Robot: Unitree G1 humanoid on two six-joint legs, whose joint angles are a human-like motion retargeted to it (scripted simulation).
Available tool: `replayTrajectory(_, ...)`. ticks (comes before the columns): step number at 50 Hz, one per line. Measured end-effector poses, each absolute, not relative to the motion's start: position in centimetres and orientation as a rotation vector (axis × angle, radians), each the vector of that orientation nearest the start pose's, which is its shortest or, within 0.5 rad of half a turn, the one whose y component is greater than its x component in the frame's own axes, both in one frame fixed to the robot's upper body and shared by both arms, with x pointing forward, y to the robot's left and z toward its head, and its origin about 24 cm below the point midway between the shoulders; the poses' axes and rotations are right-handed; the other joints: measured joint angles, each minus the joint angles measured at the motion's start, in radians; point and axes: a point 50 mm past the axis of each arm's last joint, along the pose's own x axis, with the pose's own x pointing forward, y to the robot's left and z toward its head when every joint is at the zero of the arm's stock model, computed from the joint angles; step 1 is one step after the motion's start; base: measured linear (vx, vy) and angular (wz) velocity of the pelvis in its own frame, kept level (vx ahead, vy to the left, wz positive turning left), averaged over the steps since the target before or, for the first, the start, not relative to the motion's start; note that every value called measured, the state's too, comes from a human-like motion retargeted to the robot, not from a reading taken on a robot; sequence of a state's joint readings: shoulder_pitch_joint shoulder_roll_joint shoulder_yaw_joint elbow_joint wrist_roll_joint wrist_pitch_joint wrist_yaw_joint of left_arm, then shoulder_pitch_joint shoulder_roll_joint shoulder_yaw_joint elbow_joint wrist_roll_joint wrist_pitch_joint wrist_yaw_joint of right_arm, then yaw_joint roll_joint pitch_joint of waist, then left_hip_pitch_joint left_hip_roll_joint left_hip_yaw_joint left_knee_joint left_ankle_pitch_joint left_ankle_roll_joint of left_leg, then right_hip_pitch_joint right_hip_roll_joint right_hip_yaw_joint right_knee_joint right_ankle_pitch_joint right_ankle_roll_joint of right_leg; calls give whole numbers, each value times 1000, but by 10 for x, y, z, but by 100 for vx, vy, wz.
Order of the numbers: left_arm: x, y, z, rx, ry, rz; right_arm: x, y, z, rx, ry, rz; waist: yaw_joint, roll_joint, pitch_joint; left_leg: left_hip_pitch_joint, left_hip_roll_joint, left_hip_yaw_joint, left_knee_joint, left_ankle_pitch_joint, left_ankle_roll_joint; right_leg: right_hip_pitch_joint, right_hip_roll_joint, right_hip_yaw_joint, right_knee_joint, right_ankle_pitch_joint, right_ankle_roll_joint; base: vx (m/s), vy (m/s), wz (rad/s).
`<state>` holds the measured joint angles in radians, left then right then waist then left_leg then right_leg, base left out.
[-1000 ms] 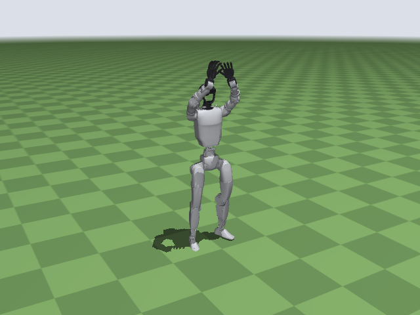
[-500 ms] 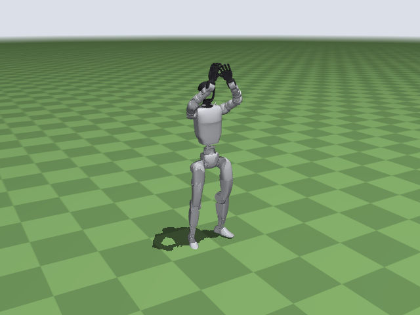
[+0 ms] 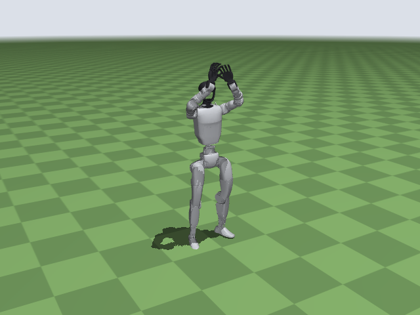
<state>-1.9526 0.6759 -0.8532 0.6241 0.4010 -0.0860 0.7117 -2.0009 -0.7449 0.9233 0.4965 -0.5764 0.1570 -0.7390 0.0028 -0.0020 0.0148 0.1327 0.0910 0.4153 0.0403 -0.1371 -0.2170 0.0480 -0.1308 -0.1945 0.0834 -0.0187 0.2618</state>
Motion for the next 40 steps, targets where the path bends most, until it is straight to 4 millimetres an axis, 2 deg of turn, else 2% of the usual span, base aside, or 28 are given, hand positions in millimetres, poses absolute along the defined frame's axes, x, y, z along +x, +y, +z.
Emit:
replayTrajectory(3,292,71,521,1180,-1522,621,275,-66,526,-1307,-1580,-843,-13,-6,-23,-9,7,1,-3,7,-6,-6,9,-4,-10,7,0,-1,-2,-1)
replayTrajectory(5,296,69,515,1202,-1514,567,283,-67,517,-1351,-1574,-794,-23,-13,-28,-12,8,-1,-3,8,-6,-5,10,-6,-15,9,0,0,0,0)
replayTrajectory(6,291,67,507,1178,-1572,526,279,-69,510,-1367,-1630,-779,-28,-16,-23,-9,6,-3,-3,7,-3,-2,8,-7,-15,8,0,0,0,0)
replayTrajectory(8,274,66,483,1097,-1713,437,264,-73,490,-1375,-1765,-735,-34,-19,-3,1,0,-6,-4,3,3,8,2,-7,-13,4,0,0,0,0)
replayTrajectory(10,247,80,444,1000,-1827,321,240,-82,460,-1348,-1884,-663,-44,-17,17,13,-5,-7,-1,-5,12,19,-5,-3,-8,-3,0,0,0,0)
replayTrajectory(11,232,89,425,959,-1861,257,227,-89,447,-1323,-1921,-617,-45,-17,48,21,-10,-7,0,-10,17,25,-10,0,-3,-8,0,0,0,0)
replayTrajectory(13,203,107,390,876,-1884,146,200,-101,420,-1246,-1963,-492,-50,-20,93,32,-15,-4,4,-18,25,32,-16,7,5,-16,0,0,0,0)
replayTrajectory(15,187,115,369,790,-1874,77,183,-105,400,-1143,-1989,-383,-52,-23,113,33,-15,1,9,-23,30,30,-16,15,8,-18,0,0,-1,-9)
replayTrajectory(17,187,111,371,784,-1878,83,178,-100,398,-1130,-2017,-394,-46,-24,94,30,-12,7,9,-23,34,26,-13,20,3,-12,0,0,-1,-9)
replayTrajectory(18,189,108,379,821,-1889,113,178,-97,403,-1160,-2033,-443,-44,-24,77,27,-11,9,9,-21,34,21,-11,21,2,-10,0,0,0,0)
replayTrajectory(20,208,93,412,912,-1907,235,190,-86,431,-1255,-2045,-611,-35,-20,43,17,-3,12,9,-16,27,11,-2,21,0,-4,0,-1,-3,-3)
replayTrajectory(22,240,78,449,977,-1857,387,220,-75,464,-1275,-1971,-733,-31,-13,9,12,7,17,6,-9,11,5,9,20,-4,1,0,-2,-6,-4)
replayTrajectory(25,288,77,490,1068,-1612,556,279,-73,498,-1270,-1622,-825,-34,-9,-27,14,10,20,-3,-1,-1,4,14,17,-5,5,0,0,0,0)
replayTrajectory(27,312,85,497,1131,-1425,553,312,-80,501,-1229,-1365,-771,-34,-11,-39,18,9,20,-6,1,-1,5,13,15,-4,5,0,0,0,0)
replayTrajectory(28,321,89,494,1163,-1358,531,323,-83,498,-1204,-1274,-734,-33,-12,-44,19,10,21,-6,2,0,6,14,16,-3,5,0,0,0,0)
replayTrajectory(30,329,92,485,1205,-1320,477,331,-88,492,-1182,-1217,-693,-29,-13,-46,22,9,22,-5,1,4,8,13,17,-1,5,0,0,0,0)
replayTrajectory(32,320,90,472,1176,-1418,419,319,-91,490,-1181,-1340,-712,-23,-16,-29,31,5,21,-3,-3,11,14,8,20,4,1,0,0,0,0)
replayTrajectory(34,298,91,451,1087,-1556,347,293,-98,480,-1165,-1536,-742,-13,-20,-6,39,1,20,2,-9,19,24,3,22,8,-4,0,0,0,0)
replayTrajectory(37,247,107,415,969,-1734,239,235,-116,450,-1143,-1806,-711,6,-26,56,51,-7,13,10,-22,32,40,-8,24,12,-14,0,0,0,0)
replayTrajectory(40,198,128,380,876,-1828,165,185,-131,412,-1094,-1948,-589,4,-33,104,49,-13,2,20,-30,37,47,-16,18,14,-23,0,0,0,0)
